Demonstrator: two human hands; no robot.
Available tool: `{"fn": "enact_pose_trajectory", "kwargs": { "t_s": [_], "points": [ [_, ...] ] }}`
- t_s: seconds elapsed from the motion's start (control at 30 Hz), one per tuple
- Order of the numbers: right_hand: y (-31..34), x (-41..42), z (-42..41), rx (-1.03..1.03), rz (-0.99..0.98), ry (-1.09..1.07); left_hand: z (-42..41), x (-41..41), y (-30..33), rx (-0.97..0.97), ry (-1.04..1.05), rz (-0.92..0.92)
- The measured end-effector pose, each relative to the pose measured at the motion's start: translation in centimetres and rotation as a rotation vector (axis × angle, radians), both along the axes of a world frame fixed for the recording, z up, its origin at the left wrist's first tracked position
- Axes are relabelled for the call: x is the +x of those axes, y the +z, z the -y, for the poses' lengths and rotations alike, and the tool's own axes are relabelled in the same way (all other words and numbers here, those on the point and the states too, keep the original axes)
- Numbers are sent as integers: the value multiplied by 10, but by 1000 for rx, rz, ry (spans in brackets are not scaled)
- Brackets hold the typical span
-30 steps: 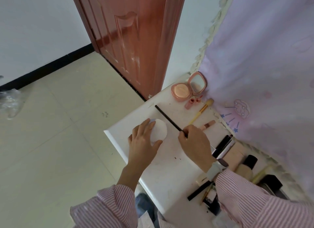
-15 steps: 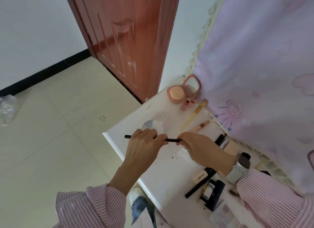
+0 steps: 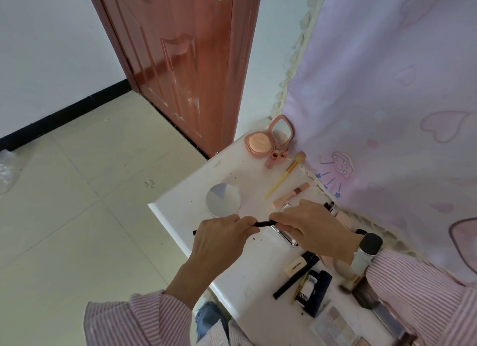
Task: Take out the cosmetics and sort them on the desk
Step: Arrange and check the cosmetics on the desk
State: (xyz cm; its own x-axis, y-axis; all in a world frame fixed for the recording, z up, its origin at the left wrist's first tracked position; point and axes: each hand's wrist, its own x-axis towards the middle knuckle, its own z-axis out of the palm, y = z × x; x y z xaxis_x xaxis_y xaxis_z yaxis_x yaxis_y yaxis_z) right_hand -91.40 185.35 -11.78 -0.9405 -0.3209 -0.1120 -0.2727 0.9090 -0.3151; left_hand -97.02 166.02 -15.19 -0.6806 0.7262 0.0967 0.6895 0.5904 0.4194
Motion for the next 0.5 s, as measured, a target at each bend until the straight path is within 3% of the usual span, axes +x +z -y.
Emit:
{"fn": "enact_pose_trajectory", "kwargs": {
  "t_s": [0.13,0.2,0.27,0.37,0.5],
  "points": [
    [-2,6,-15,122,-104,117,13,-9,-6,-154,31,259],
    [-2,11,-39,83,-50,-70,34,-20,-5,-164,107,323],
    [-1,15,-55,3,43,-368,49,-29,-4,-20,200,383],
    [-9,10,-37,-346,124,-582,33,-31,2,313,310,626],
    [-24,0,22,-951,198,-855,2,-15,3,368,217,738]
  ]
}}
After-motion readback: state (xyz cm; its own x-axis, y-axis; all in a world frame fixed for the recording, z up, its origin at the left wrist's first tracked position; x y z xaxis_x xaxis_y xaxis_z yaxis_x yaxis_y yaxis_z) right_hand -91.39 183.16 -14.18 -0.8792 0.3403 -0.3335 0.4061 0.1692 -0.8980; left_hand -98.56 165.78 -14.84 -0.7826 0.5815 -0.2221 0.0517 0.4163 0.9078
